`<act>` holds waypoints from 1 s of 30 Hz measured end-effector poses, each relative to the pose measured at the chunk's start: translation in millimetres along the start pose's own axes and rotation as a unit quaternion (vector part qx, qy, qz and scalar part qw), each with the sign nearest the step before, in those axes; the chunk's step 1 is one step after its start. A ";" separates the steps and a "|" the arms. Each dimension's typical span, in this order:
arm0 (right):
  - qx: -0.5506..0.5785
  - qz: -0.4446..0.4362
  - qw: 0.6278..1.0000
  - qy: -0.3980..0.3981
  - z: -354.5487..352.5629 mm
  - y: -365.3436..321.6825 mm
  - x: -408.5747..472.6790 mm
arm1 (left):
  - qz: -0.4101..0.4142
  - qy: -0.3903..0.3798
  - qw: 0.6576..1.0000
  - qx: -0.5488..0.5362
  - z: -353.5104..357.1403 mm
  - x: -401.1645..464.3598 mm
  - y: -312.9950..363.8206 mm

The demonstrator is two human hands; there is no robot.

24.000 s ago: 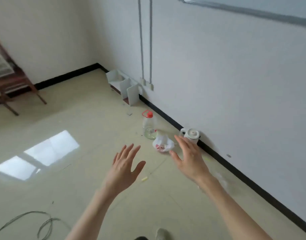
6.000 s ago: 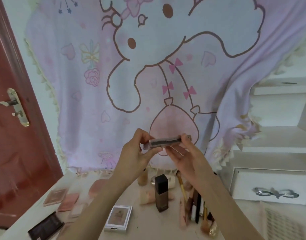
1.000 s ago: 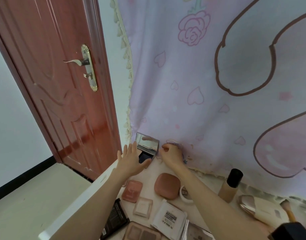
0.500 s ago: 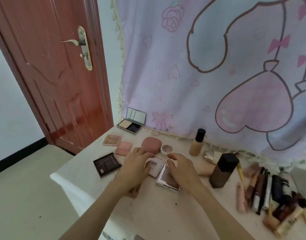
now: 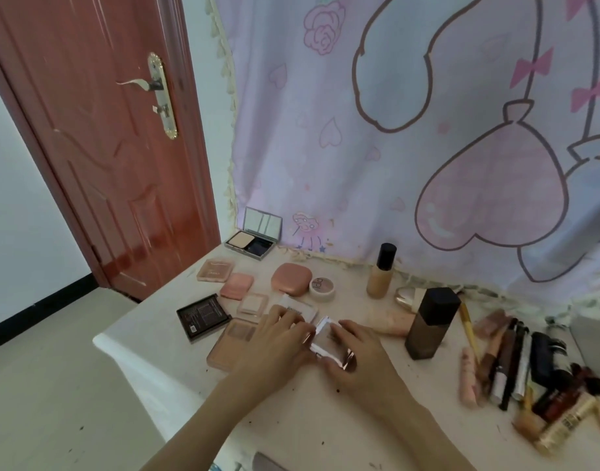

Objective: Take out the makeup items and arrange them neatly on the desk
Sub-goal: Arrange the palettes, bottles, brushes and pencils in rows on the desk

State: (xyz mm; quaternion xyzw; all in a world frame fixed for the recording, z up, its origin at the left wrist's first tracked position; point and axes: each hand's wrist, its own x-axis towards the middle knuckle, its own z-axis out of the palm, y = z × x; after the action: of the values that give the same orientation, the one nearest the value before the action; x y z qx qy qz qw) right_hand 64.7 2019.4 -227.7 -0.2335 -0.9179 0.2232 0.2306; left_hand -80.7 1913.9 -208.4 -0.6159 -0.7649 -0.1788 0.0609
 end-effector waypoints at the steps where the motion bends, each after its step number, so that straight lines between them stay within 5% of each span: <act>1: 0.034 0.027 0.999 0.011 -2.8 -0.2 0.8 | -0.011 0.023 0.999 -0.046 -0.6 0.9 1.9; 6: 0.336 0.154 0.928 0.044 -17.4 -7.4 -0.5 | -0.113 0.104 0.942 -0.300 -11.3 6.6 21.5; 12: 0.652 0.113 0.749 -0.035 -21.5 -11.4 -3.8 | -0.061 0.046 0.912 -0.402 -17.3 8.5 47.8; 23: 0.700 0.243 0.670 0.043 -25.5 -4.8 0.9 | -0.048 0.049 0.934 -0.350 -27.3 15.7 48.7; 30: 0.775 0.233 0.586 -0.040 -27.0 -12.5 -1.1 | 0.004 0.115 0.959 -0.259 -23.8 19.5 56.3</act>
State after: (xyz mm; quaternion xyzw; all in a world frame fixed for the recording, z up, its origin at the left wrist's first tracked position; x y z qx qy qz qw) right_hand 75.8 2017.1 -200.2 -0.1634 -0.3197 0.9053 0.2271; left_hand -34.0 1933.6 -169.0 -0.5891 -0.6776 -0.4401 -0.0117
